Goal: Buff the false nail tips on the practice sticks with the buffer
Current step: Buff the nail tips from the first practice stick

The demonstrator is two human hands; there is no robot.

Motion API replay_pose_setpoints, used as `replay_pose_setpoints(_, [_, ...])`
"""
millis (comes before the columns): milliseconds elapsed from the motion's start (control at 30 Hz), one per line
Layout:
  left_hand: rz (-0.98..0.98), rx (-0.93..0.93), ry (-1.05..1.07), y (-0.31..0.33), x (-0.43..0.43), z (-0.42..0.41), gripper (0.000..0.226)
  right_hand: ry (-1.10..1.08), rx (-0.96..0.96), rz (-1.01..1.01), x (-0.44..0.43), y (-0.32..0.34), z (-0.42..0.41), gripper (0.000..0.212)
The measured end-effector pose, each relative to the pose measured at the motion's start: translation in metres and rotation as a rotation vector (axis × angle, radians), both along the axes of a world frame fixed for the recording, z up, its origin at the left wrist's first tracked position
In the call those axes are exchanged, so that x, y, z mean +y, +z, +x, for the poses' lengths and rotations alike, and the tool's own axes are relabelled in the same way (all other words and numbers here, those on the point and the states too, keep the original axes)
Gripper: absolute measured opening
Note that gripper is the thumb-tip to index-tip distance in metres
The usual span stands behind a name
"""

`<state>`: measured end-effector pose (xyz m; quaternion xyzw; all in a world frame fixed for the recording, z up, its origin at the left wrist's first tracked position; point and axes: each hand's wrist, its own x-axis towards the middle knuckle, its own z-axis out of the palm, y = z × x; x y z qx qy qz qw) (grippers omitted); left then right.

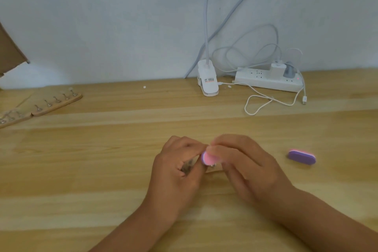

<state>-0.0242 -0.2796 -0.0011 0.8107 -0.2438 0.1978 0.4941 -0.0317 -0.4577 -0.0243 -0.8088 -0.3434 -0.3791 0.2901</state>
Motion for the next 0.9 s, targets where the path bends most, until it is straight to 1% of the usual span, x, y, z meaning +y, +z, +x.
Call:
replay_pose_setpoints(67, [-0.007,-0.005,0.007,0.001,0.001,-0.001,0.019,-0.066,0.004,-0.02,-0.004,0.003,0.004,0.033])
replay_pose_setpoints(133, [-0.022,-0.009,0.034,0.0,0.002,0.0,0.013,-0.173,0.029,0.051,-0.009,0.004,0.007,0.029])
replay_pose_setpoints(167, [-0.023,-0.004,0.044,-0.001,0.001,0.0,0.01,-0.181,0.027,0.077,-0.009,0.004,0.006,0.026])
replay_pose_setpoints(233, [-0.007,0.001,0.033,-0.001,0.0,0.0,0.01,-0.079,-0.003,0.06,-0.003,0.003,-0.001,0.024])
replay_pose_setpoints(300, [-0.003,-0.004,0.005,0.0,0.0,-0.001,0.017,0.004,-0.057,-0.019,0.003,0.002,-0.004,0.022])
replay_pose_setpoints(367, [-0.026,0.003,0.011,0.001,0.001,-0.001,0.016,-0.069,-0.036,-0.012,-0.002,0.004,0.002,0.027])
replay_pose_setpoints(433, [-0.054,0.031,0.024,0.0,0.001,-0.001,0.01,-0.154,0.02,0.063,-0.007,0.007,0.005,0.034])
replay_pose_setpoints(500, [-0.067,0.054,0.006,0.001,0.0,0.0,0.01,-0.117,0.026,0.088,-0.005,0.006,0.001,0.033])
replay_pose_setpoints(567, [-0.066,0.037,-0.026,0.001,0.0,-0.001,0.016,-0.022,-0.014,0.023,0.002,0.003,-0.006,0.023])
replay_pose_setpoints(600, [-0.069,0.031,-0.033,0.001,0.0,-0.001,0.017,-0.024,-0.03,-0.008,0.002,0.003,-0.005,0.022])
replay_pose_setpoints(667, [-0.099,0.057,-0.029,0.001,0.001,0.0,0.014,-0.123,-0.005,0.026,-0.005,0.004,0.003,0.03])
replay_pose_setpoints(733, [-0.12,0.089,-0.024,0.001,0.001,-0.001,0.012,-0.172,0.027,0.081,-0.008,0.006,0.005,0.031])
replay_pose_setpoints(833, [-0.067,0.064,-0.034,0.001,0.0,0.0,0.014,-0.062,0.002,0.027,0.004,0.003,-0.004,0.031])
replay_pose_setpoints(900, [-0.057,0.051,-0.027,-0.001,0.001,0.0,0.012,-0.088,0.011,0.007,0.001,0.002,-0.002,0.031])
